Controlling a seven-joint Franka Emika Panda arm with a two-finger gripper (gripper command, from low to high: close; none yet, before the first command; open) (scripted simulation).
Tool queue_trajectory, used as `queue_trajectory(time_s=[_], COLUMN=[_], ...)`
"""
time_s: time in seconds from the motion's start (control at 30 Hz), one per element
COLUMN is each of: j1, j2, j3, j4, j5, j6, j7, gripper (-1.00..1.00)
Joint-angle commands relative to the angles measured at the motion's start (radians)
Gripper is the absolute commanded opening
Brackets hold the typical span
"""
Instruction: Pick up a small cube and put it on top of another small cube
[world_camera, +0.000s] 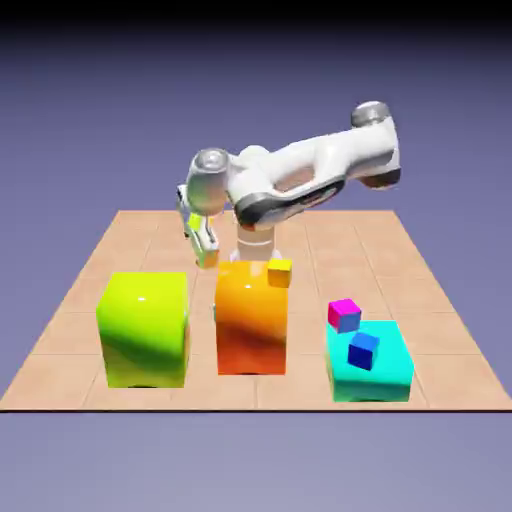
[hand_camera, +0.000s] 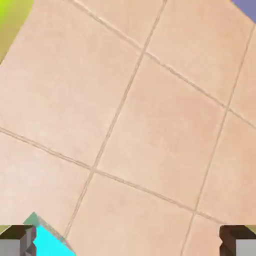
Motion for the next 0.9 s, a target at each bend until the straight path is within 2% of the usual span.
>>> queue_trajectory(time_s=[0.0,0.17,0.67,0.73,0.87], j1=[-0.029,-0.173,-0.277,-0.283,-0.227], j2=[-0.022,-0.129,-0.327,-0.353,-0.348], j3=[0.028,0.169,0.331,0.323,0.426], j4=[-0.006,-0.034,-0.140,-0.203,-0.207], j5=[0.043,0.259,0.911,0.962,1.092], j6=[-0.044,-0.261,-0.764,-0.776,-0.753], j7=[0.007,0.043,0.150,0.163,0.222], gripper=[0.00,0.00,0.00,0.00,0.00])
